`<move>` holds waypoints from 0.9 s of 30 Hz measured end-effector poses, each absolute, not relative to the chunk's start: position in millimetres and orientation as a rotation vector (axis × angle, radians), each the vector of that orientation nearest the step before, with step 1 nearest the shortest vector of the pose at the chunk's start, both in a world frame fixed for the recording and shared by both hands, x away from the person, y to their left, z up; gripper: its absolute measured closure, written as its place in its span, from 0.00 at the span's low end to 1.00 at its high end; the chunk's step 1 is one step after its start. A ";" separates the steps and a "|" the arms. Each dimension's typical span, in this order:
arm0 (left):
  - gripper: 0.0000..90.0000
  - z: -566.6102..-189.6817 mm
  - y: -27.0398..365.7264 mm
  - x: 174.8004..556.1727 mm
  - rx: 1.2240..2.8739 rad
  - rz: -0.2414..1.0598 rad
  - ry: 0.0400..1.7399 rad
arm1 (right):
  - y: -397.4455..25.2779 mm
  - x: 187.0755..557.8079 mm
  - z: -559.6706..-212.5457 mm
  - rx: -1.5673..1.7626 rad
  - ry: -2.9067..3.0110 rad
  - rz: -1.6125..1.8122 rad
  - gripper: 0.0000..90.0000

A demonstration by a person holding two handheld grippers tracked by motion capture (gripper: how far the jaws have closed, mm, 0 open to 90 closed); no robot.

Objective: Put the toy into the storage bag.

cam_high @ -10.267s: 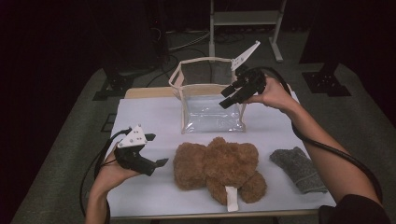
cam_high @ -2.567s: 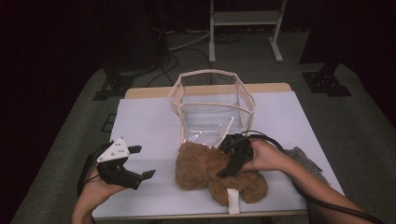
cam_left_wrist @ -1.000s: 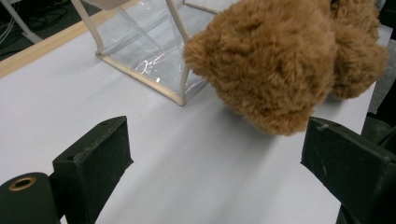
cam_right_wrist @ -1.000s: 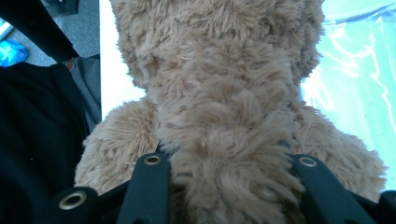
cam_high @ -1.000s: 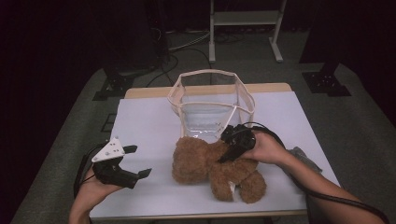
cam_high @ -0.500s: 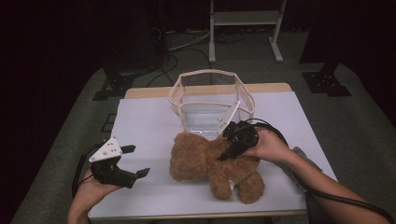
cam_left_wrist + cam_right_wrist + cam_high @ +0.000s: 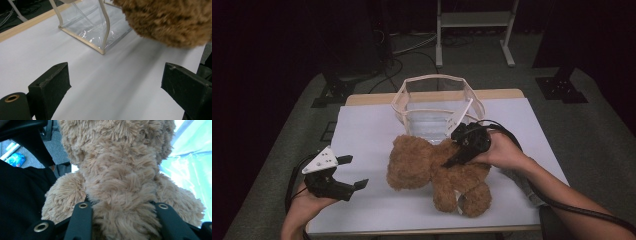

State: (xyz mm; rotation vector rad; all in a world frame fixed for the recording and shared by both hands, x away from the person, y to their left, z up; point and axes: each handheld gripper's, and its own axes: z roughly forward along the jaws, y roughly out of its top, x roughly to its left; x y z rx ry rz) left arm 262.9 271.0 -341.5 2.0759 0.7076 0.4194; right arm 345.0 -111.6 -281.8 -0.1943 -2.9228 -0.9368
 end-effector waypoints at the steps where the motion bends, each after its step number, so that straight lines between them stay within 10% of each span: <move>1: 0.08 -341.5 271.3 262.8 2.075 0.419 0.709 | -111.6 344.7 -278.1 -0.194 -2.921 -0.944 0.73; 27: 0.08 -345.9 281.6 265.5 2.061 0.424 0.746 | -95.6 342.9 -179.8 -0.151 -2.947 -1.012 0.72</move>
